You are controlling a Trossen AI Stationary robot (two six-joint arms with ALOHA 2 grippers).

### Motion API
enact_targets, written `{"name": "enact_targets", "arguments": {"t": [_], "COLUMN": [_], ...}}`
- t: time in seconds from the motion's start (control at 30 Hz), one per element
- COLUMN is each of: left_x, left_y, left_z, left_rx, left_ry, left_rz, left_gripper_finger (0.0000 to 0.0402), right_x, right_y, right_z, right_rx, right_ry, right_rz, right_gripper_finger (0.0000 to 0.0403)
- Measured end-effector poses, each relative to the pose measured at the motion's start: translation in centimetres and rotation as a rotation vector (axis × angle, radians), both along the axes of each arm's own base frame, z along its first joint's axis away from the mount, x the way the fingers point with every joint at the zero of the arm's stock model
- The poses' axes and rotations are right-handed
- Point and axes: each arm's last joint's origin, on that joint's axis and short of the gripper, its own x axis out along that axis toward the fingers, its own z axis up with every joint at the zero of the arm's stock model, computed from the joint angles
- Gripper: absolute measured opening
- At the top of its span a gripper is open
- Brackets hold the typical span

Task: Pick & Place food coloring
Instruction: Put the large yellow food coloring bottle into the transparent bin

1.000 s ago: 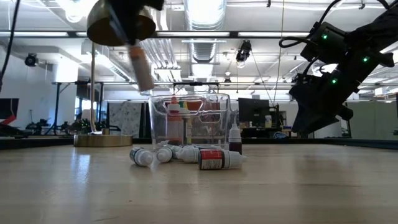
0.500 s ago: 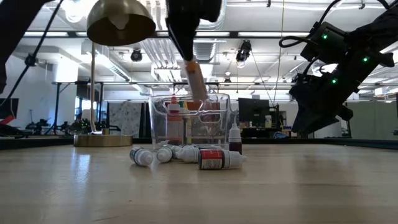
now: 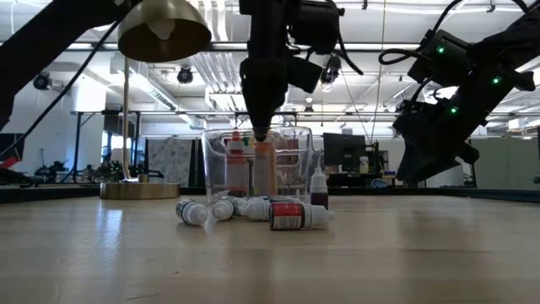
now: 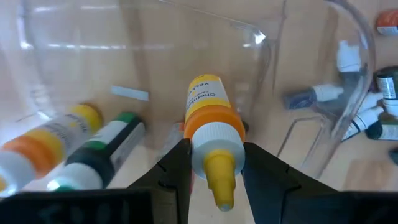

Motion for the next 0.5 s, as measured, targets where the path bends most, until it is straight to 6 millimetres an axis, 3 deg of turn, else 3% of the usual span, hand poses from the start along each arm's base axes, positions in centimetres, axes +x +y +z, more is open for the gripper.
{"name": "enact_targets", "arguments": {"t": [0.17,0.5], "left_x": [-0.04,0.05], "left_y": [-0.09,0.10], "left_z": [-0.14,-0.12], "left_rx": [-0.081,-0.036], "left_ry": [0.006,-0.002], "left_rz": [0.001,-0.012], "left_gripper_finger": [0.0094,0.0120], "right_x": [-0.02,-0.02], "right_y": [0.05,0.06], "right_z": [-0.05,-0.05], "right_rx": [0.016,0.019], "right_ry": [0.003,0.003], "right_rz": [0.012,0.014], "right_gripper_finger": [0.0215,0.0215]}}
